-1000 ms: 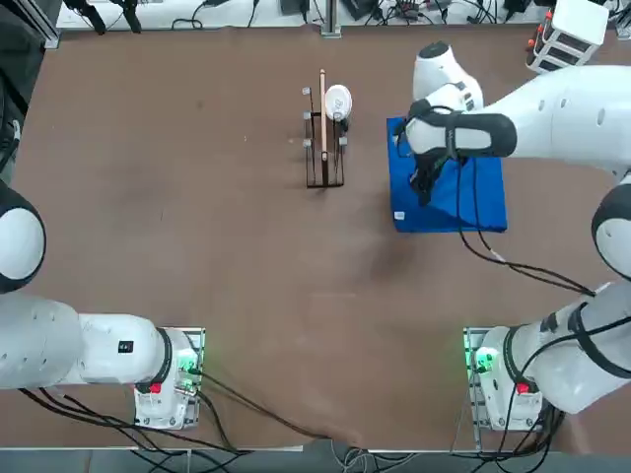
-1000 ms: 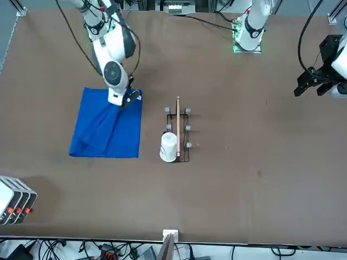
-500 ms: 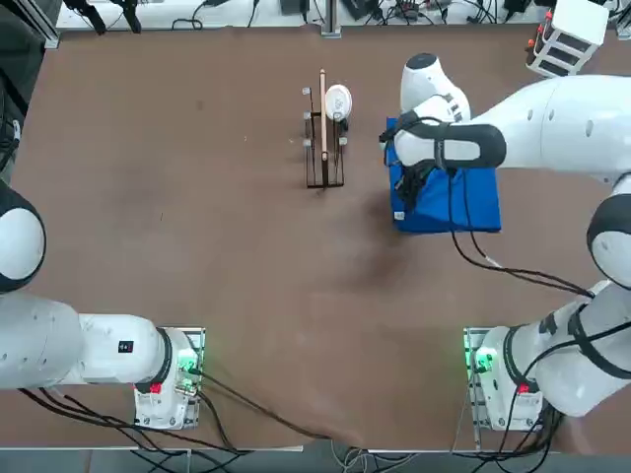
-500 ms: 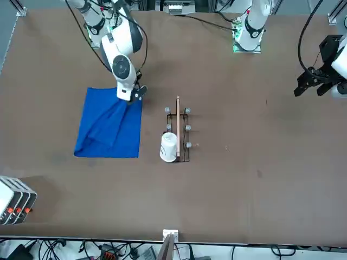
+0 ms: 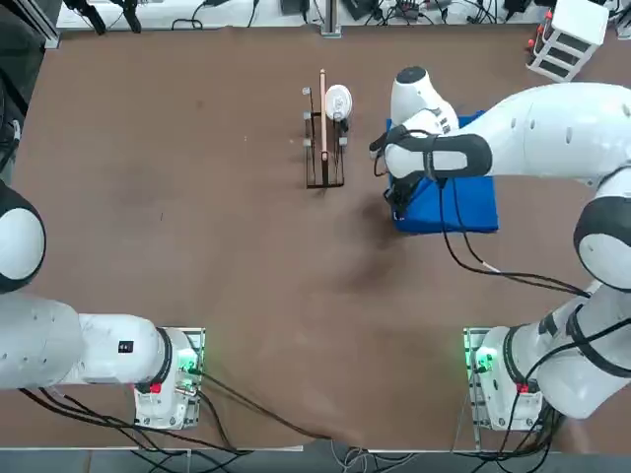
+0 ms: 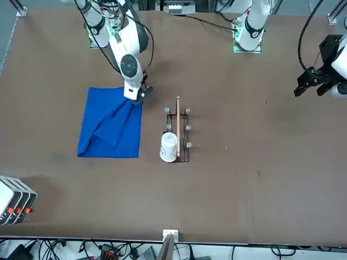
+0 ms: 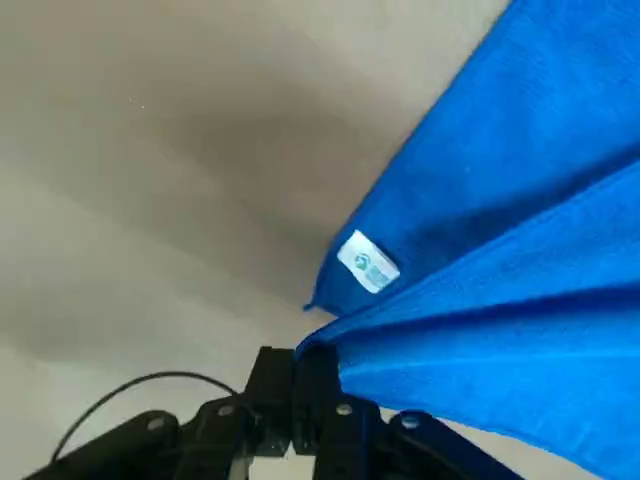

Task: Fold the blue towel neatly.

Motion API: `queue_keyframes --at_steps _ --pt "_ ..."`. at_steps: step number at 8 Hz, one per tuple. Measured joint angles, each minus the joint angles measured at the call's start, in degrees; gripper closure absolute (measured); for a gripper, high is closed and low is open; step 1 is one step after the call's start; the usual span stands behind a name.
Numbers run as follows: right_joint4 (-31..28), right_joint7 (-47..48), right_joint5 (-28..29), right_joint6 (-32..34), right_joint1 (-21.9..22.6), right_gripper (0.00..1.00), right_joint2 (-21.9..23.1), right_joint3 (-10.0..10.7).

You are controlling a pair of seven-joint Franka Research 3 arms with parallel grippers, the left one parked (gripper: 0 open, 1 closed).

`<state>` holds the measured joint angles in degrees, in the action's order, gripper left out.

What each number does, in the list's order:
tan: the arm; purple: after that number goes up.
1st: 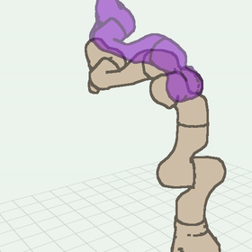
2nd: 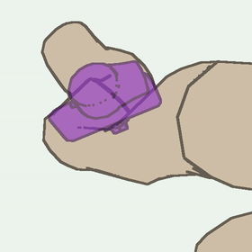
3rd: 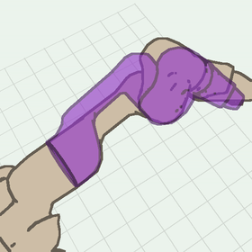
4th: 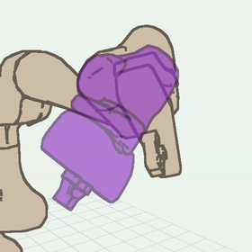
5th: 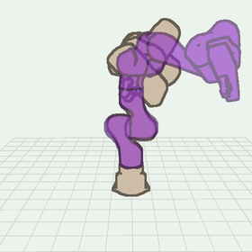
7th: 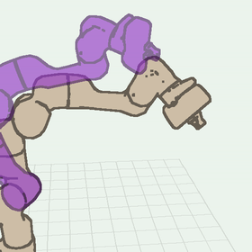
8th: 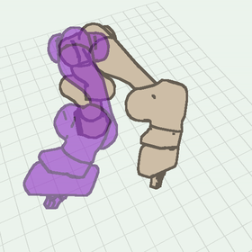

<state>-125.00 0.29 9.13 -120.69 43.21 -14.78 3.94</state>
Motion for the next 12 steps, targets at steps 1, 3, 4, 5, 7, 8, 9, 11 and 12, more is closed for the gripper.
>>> queue_keyframes --at_steps 1,3,4,5,7,8,9,11,12 --pt "0.0 0.2 0.3 -0.2 0.8 0.98 -0.3 0.0" --pt "0.0 2.0 0.4 -0.4 2.0 0.98 -0.8 0.0" --pt "0.0 2.4 0.4 -0.7 2.6 0.98 -0.8 0.0" --pt "0.0 2.6 0.4 -1.2 2.9 0.98 -1.0 0.0" --pt "0.2 3.3 0.4 -2.0 3.0 0.95 -1.8 0.0" --pt "0.3 3.5 0.4 -2.0 3.0 0.82 -2.1 0.0" --pt "0.6 3.6 0.4 -2.0 3.0 0.63 -2.3 0.0" --pt "2.6 7.2 0.5 -1.9 3.1 0.24 -2.3 0.1" --pt "4.6 9.8 0.5 -1.1 3.1 0.07 -2.3 0.3"
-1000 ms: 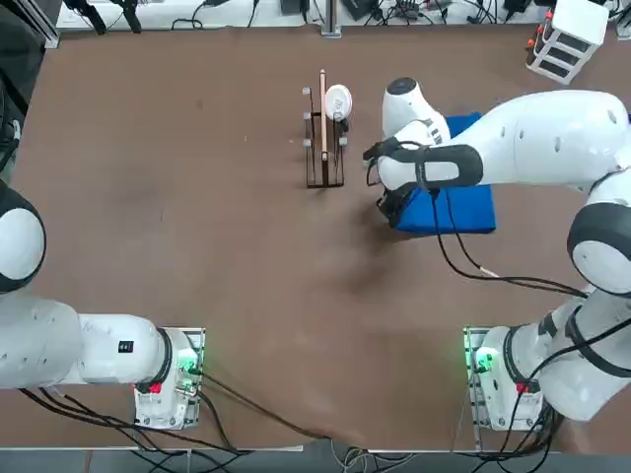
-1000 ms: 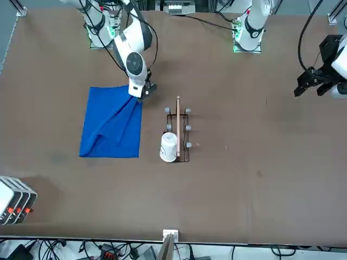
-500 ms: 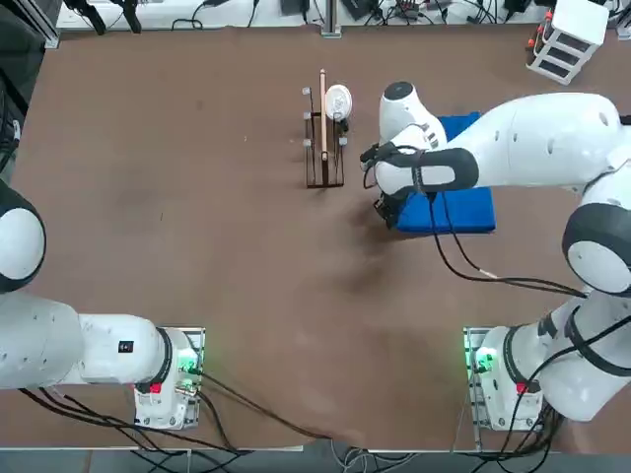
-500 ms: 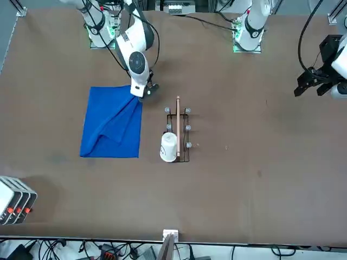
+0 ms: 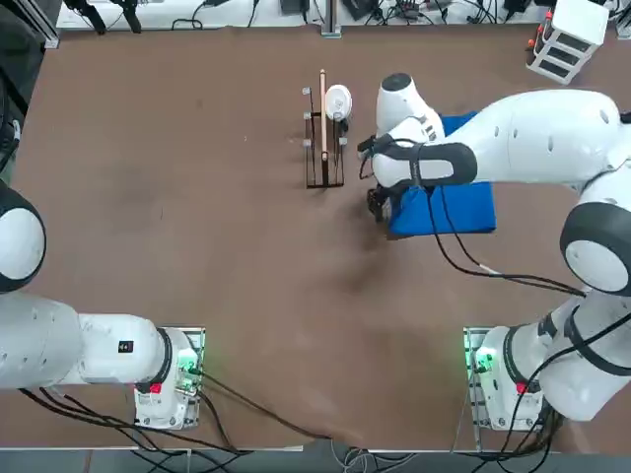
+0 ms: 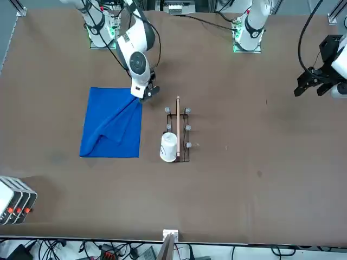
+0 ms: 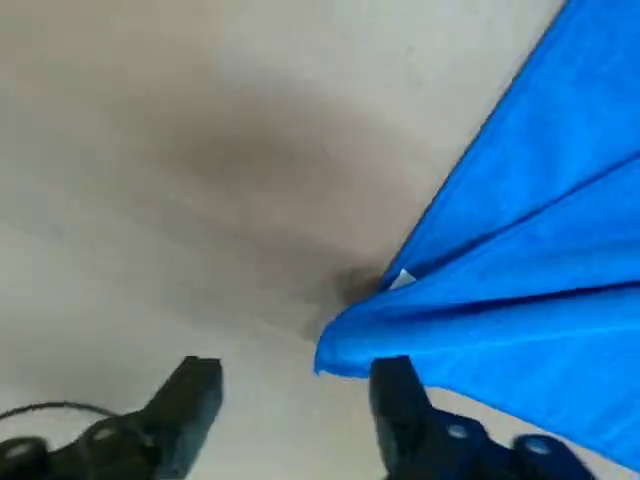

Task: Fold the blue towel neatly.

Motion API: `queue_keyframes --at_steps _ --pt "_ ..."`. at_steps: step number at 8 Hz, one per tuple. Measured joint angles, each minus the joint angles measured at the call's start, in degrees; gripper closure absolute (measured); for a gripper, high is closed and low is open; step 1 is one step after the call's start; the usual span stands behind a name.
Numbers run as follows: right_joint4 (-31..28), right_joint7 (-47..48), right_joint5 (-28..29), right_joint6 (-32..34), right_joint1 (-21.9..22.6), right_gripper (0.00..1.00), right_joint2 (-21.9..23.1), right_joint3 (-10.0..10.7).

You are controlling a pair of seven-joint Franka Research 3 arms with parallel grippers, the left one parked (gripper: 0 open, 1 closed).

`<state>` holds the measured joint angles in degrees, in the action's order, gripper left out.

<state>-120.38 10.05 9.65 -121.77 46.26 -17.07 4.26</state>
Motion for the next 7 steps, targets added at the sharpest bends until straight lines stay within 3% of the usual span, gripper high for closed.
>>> queue_keyframes --at_steps 1,4,7 --pt "2.8 1.8 0.0 2.2 -0.3 0.00 0.0 0.8" --pt "11.6 4.4 -0.1 6.6 -8.5 0.04 -1.6 2.9" --pt "14.5 19.3 -0.4 0.7 -12.7 0.07 -8.0 5.7"
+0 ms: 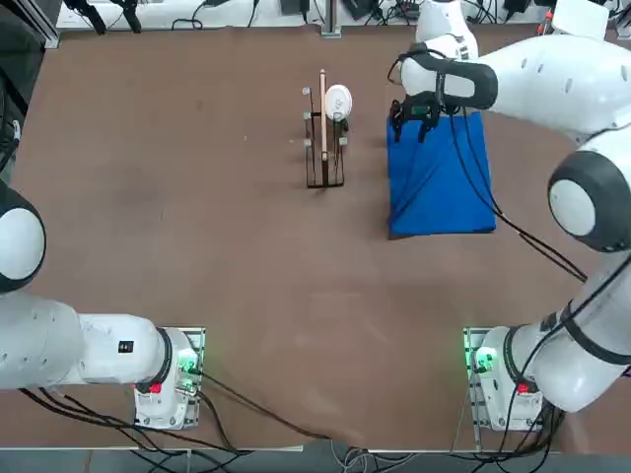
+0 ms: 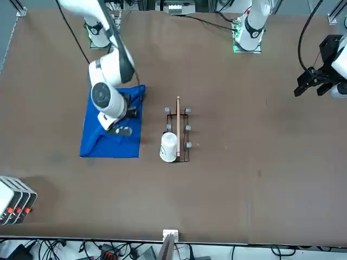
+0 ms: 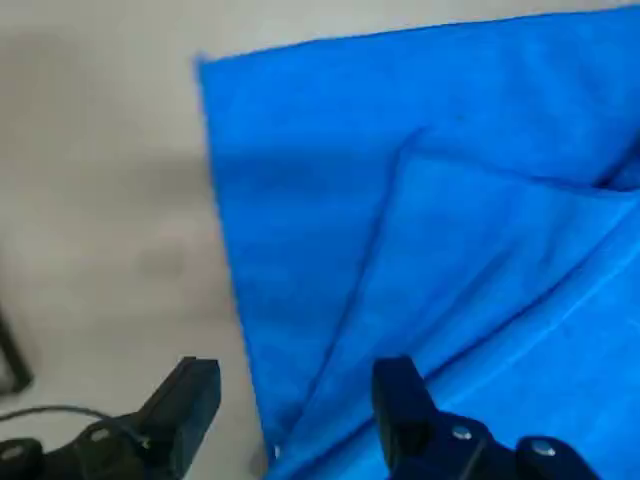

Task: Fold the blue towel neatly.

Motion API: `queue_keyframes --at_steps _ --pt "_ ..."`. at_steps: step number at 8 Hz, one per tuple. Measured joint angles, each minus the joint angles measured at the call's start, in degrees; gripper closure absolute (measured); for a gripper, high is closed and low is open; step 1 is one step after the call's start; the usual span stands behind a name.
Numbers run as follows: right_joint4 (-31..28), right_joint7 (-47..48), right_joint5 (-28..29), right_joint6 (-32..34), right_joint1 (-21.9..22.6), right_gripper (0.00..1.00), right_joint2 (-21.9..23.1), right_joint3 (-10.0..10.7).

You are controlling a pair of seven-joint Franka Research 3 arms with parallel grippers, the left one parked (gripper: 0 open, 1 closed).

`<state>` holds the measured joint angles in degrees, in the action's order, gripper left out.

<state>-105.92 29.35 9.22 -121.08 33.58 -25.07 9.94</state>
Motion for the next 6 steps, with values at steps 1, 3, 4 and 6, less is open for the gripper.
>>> queue_keyframes --at_steps 1,3,4,6 --pt "0.2 6.1 0.0 -1.9 -0.1 0.09 -1.8 0.9" --pt "0.2 13.7 -0.1 -4.0 -1.1 0.13 -4.4 1.5" --pt "0.2 15.3 -0.1 -4.4 -2.2 0.18 -5.0 1.7" --pt "0.2 17.7 -0.1 -6.3 -4.2 0.24 -5.7 1.8"
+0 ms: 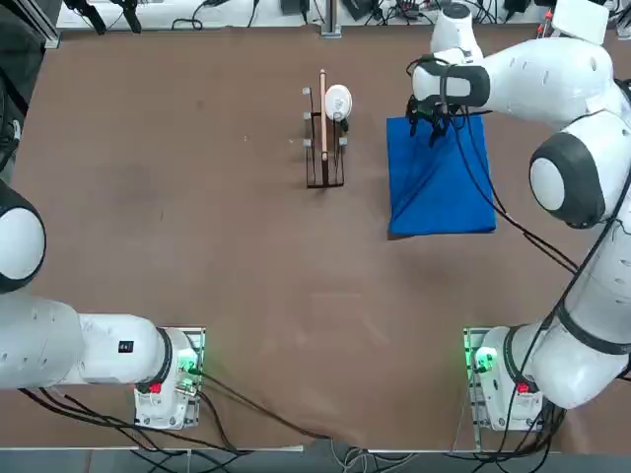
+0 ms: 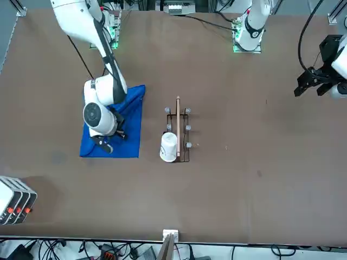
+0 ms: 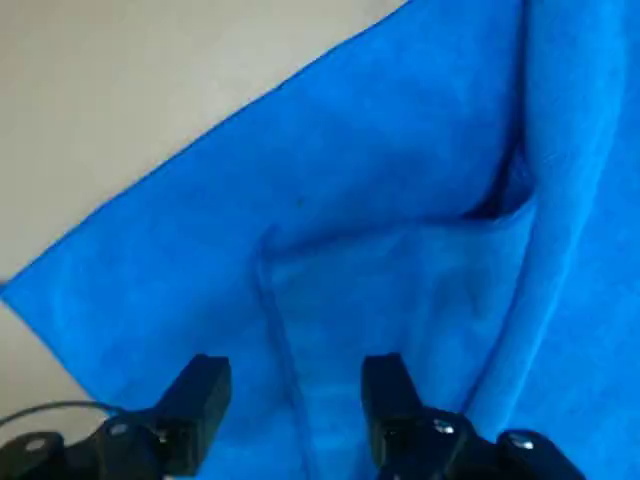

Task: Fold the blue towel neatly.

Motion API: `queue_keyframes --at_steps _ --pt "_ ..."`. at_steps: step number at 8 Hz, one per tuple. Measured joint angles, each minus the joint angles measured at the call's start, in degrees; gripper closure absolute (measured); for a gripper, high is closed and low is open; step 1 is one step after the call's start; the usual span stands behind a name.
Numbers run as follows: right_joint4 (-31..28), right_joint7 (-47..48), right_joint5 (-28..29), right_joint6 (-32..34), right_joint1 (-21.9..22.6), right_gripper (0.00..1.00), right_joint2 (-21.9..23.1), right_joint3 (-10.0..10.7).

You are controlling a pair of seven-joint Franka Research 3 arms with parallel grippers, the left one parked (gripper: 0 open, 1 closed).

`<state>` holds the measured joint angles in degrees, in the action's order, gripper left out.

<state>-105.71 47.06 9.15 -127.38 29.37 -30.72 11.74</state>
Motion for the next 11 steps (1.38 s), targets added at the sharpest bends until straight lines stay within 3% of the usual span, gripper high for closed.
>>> queue_keyframes --at_steps 4,11 --pt "-0.1 2.5 0.0 -3.0 -1.7 0.32 -2.2 0.1" --pt "0.0 4.9 0.4 -5.8 -1.7 0.34 -3.1 -0.1"
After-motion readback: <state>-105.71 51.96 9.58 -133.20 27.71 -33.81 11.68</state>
